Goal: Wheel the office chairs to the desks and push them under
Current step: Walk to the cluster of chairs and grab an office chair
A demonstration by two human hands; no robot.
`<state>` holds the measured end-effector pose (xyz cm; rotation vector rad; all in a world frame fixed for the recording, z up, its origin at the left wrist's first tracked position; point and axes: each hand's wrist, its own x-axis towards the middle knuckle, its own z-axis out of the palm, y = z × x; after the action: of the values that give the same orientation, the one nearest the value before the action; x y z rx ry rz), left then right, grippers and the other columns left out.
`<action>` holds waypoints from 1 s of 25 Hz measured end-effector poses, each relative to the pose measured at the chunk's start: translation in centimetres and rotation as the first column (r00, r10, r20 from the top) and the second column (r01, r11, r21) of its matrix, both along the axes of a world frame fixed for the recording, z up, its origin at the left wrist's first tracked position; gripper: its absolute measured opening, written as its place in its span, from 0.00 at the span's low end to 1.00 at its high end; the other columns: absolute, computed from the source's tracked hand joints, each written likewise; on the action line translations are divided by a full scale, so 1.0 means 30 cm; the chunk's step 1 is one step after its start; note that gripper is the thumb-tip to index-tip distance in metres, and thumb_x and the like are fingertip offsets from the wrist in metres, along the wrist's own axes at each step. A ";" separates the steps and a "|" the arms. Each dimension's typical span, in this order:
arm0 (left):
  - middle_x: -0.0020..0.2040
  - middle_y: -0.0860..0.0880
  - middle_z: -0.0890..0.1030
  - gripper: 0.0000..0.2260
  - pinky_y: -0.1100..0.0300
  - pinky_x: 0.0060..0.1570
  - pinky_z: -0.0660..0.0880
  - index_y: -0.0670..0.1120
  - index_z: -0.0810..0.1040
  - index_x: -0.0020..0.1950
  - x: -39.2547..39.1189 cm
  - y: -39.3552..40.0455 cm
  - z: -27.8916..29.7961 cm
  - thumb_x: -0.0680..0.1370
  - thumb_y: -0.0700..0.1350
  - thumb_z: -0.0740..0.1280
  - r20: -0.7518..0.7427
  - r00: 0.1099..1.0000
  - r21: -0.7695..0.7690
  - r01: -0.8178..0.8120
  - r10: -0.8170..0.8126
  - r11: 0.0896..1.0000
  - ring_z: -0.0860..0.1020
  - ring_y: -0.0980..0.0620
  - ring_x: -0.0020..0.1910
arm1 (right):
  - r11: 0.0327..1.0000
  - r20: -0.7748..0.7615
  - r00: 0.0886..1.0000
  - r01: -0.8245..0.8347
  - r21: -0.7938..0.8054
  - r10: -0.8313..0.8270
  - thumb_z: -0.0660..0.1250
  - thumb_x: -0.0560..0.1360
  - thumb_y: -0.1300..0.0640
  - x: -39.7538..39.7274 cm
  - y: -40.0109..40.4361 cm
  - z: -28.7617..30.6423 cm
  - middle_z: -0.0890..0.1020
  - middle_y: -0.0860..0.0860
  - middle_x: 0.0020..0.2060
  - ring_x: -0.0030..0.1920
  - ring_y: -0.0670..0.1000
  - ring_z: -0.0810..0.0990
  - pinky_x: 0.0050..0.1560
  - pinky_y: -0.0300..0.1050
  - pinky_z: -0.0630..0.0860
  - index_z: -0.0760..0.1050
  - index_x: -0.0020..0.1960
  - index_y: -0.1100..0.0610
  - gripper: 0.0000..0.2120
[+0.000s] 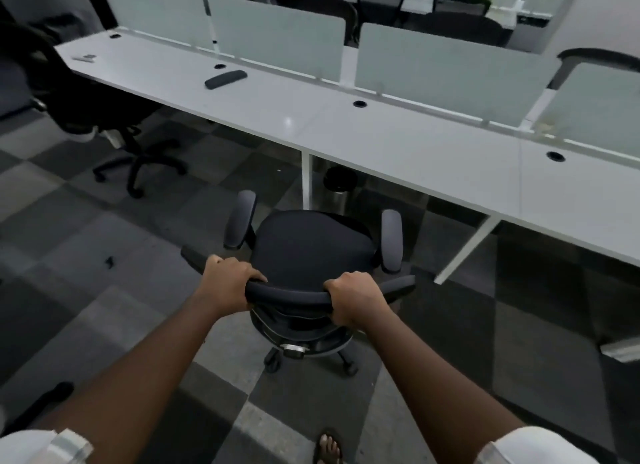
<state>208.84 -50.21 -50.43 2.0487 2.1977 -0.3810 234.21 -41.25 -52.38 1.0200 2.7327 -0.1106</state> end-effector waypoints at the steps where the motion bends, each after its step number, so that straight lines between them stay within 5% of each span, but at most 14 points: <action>1: 0.57 0.62 0.79 0.19 0.54 0.51 0.59 0.67 0.76 0.63 -0.051 0.007 -0.002 0.73 0.54 0.66 0.010 1.000 -0.008 -0.025 0.025 1.000 0.76 0.57 0.59 | 1.000 -0.002 1.000 -0.017 -0.007 0.017 0.68 0.70 0.51 -0.080 0.020 0.002 0.69 0.46 0.30 0.32 0.53 0.71 0.36 0.47 0.70 0.74 0.44 0.50 0.05; 9: 0.48 0.61 0.80 0.19 0.49 0.51 0.55 0.70 0.77 0.57 -0.517 0.094 0.011 0.74 0.46 0.64 -0.028 0.978 -0.007 -0.209 0.209 0.978 0.78 0.55 0.53 | 0.989 -0.026 0.992 -0.123 -0.077 0.121 0.70 0.68 0.49 -0.663 0.173 0.044 0.78 0.47 0.35 0.36 0.53 0.77 0.41 0.49 0.79 0.75 0.43 0.50 0.08; 15: 0.44 0.61 0.78 0.19 0.47 0.55 0.58 0.72 0.77 0.55 -0.984 0.175 -0.001 0.75 0.45 0.65 -0.055 0.978 -0.011 -0.200 0.199 0.980 0.77 0.55 0.50 | 0.981 -0.066 0.992 -0.117 -0.155 0.107 0.69 0.64 0.36 -1.095 0.297 0.043 0.79 0.44 0.36 0.39 0.49 0.78 0.41 0.47 0.78 0.78 0.46 0.47 0.18; 25: 0.57 0.59 0.79 0.21 0.40 0.67 0.57 0.69 0.77 0.63 -1.604 0.352 0.021 0.77 0.44 0.67 0.003 0.989 -0.079 -0.146 0.147 0.986 0.76 0.51 0.59 | 0.997 -0.062 0.998 0.014 -0.082 -0.019 0.65 0.62 0.31 -1.702 0.410 0.031 0.81 0.41 0.38 0.40 0.45 0.80 0.42 0.45 0.79 0.79 0.52 0.41 0.23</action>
<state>160.71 -39.65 -49.80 1.8322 2.2723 -0.4339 183.14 -28.95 -51.44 1.0331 2.7507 -0.2590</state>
